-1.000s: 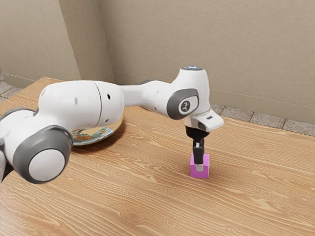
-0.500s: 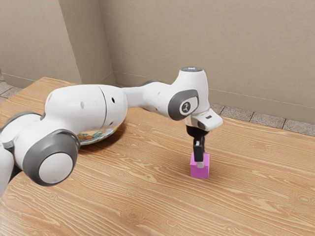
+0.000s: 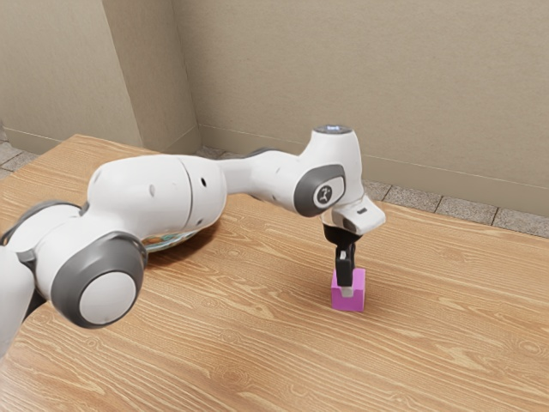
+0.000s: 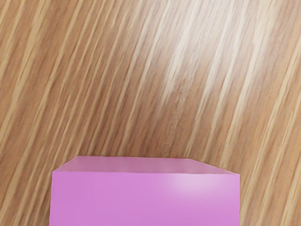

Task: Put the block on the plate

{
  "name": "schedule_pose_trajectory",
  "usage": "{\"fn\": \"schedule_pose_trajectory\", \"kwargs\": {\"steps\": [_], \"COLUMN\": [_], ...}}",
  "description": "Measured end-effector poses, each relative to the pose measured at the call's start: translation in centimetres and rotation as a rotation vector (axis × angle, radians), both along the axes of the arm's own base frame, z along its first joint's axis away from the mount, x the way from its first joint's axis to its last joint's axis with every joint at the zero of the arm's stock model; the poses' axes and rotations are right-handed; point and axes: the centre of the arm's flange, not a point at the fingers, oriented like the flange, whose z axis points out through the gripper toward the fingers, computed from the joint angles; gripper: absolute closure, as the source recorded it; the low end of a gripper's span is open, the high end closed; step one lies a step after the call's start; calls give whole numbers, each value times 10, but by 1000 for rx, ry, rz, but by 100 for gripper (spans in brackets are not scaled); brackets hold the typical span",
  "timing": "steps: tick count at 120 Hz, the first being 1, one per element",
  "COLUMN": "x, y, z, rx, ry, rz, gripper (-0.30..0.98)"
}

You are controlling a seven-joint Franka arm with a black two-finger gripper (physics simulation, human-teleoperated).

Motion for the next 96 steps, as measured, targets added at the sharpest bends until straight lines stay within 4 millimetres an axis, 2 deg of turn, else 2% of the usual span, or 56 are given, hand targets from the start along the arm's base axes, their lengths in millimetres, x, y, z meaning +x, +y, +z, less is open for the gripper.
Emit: {"fn": "schedule_pose_trajectory", "kwargs": {"steps": [42,74,96], "x": [-1,-2,-3], "y": [0,0,1], "z": [-17,-18,-19], "rx": [2,2,4], "ry": [19,22,24], "rz": [-3,-4,-4], "gripper": [0,20,26]}}
